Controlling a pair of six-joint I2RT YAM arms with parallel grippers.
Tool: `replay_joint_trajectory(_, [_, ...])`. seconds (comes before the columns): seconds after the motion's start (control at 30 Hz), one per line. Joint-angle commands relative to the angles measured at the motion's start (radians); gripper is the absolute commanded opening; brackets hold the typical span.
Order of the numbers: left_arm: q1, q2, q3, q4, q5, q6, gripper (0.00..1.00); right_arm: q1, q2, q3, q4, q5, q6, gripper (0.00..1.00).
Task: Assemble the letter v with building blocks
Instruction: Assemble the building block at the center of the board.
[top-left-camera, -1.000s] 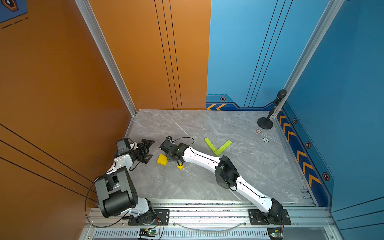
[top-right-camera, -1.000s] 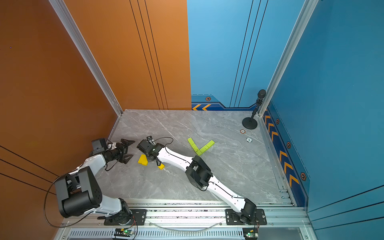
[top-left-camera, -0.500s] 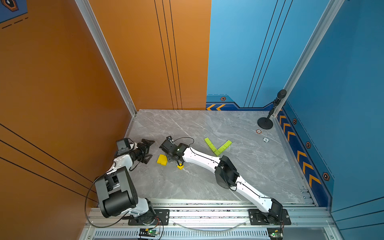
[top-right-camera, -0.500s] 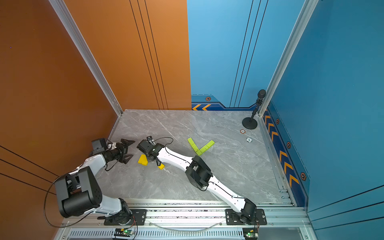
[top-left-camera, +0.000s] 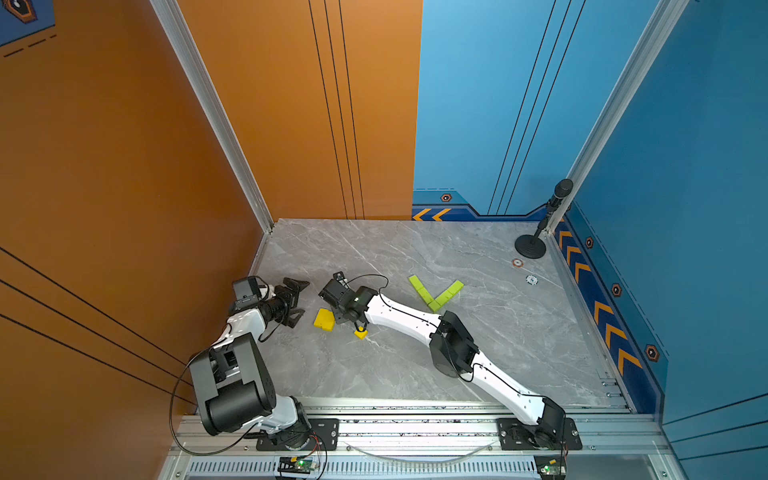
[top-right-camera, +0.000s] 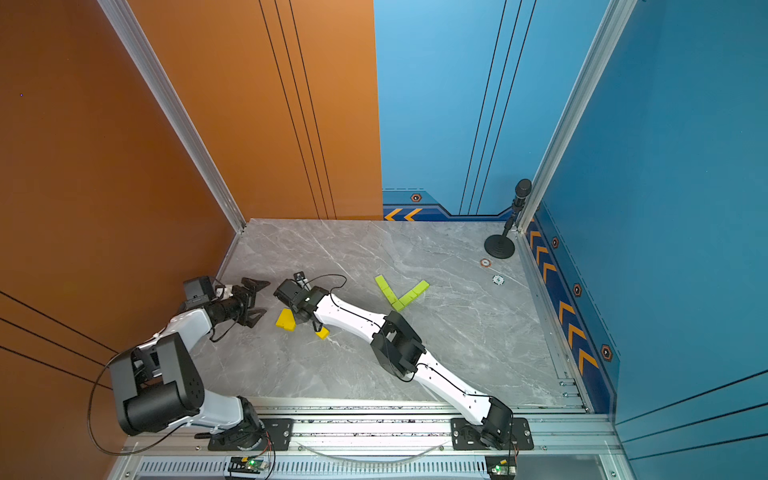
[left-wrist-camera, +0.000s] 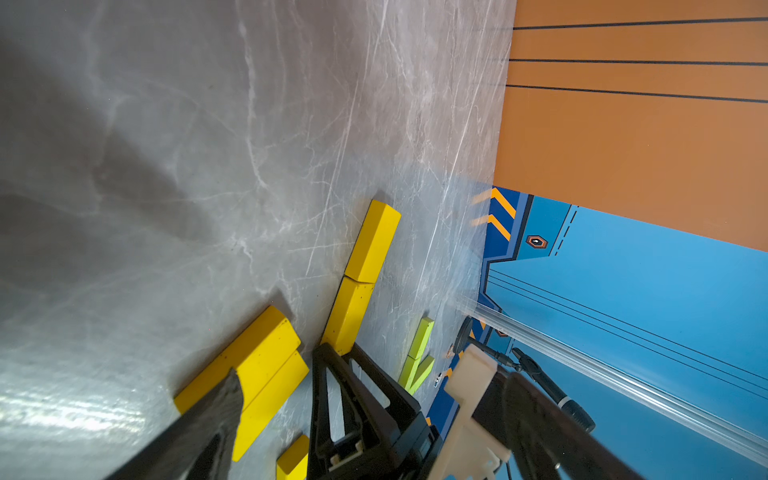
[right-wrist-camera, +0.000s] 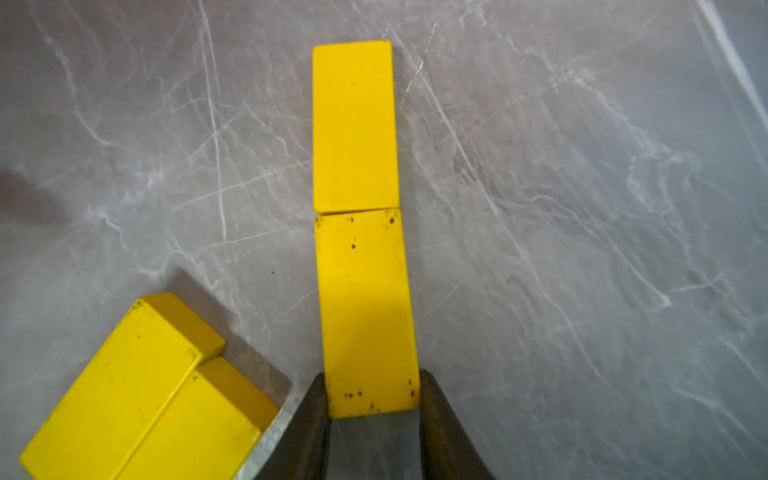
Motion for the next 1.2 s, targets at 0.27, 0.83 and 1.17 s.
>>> replay_joint_trajectory(0.27, [0.012, -0.006, 0.002, -0.001, 0.024, -0.005, 0.98, 0.000, 0.051, 0.022, -0.006, 0.007, 0.020, 0.38])
replay_joint_trajectory(0.83, [0.012, -0.008, 0.002, -0.001, 0.024, -0.004, 0.98, -0.004, 0.067, 0.043, -0.008, 0.012, 0.030, 0.36])
replay_joint_trajectory(1.17, [0.014, -0.008, 0.002, -0.001, 0.024, -0.005, 0.98, -0.002, 0.071, 0.052, -0.021, 0.017, 0.032, 0.37])
